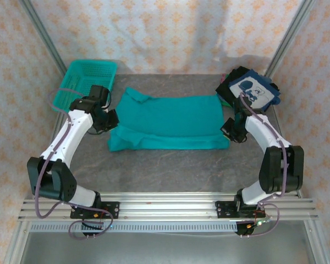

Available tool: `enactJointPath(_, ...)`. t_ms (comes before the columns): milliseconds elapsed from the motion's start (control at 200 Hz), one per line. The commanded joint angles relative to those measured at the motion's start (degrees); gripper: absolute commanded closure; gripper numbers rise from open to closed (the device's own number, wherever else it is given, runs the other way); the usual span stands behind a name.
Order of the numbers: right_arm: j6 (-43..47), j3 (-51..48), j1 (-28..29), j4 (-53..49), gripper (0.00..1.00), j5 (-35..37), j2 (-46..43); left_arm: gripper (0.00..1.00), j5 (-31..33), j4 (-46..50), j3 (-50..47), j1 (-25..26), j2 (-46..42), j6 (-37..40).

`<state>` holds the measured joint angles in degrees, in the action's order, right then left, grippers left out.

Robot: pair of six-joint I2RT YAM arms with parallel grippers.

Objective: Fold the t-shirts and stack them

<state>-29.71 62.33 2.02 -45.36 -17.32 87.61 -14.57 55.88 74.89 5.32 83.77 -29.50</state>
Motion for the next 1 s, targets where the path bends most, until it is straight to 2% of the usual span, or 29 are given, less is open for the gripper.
enactJointPath(0,1.45,3.12,-0.52,0.54,1.00,1.93,2.67,1.00,1.22,-0.58,2.68,-0.84,1.88,2.54)
enactJointPath(395,2.04,10.65,-0.62,1.91,0.99,1.20,13.80,1.00,2.70,-3.09,5.65,-1.63,10.05,3.46)
enactJointPath(525,2.14,13.33,-1.03,2.48,0.97,1.41,18.05,1.00,1.27,-5.32,7.37,-1.69,13.82,3.06)
enactJointPath(625,1.74,15.97,-2.00,3.37,0.90,0.37,21.65,1.00,-0.39,-6.34,10.54,-1.63,18.00,2.69)
enactJointPath(671,1.03,17.00,-2.51,4.34,0.77,0.15,22.90,1.00,-1.31,-7.14,11.77,-1.56,19.55,2.54)
enactJointPath(711,0.35,17.95,-3.23,5.74,0.63,-1.95,23.68,0.90,-1.93,-7.85,12.96,-1.56,20.68,2.28)
enactJointPath(771,-0.37,19.36,-3.84,7.53,0.47,-3.97,23.93,0.86,-2.37,-8.51,14.62,-1.59,21.64,1.84)
enactJointPath(786,-0.38,19.80,-3.87,7.63,0.44,-3.93,23.88,0.82,-2.39,-8.72,14.96,-1.59,21.65,1.70)
enactJointPath(881,0.82,21.17,-3.99,8.01,0.38,-5.75,21.53,0.48,-1.19,-8.12,17.38,-1.63,21.13,0.85)
enactJointPath(996,2.52,18.09,-4.04,8.08,0.28,-7.83,15.02,0.31,0.55,-7.63,16.86,-1.68,16.57,-0.77)
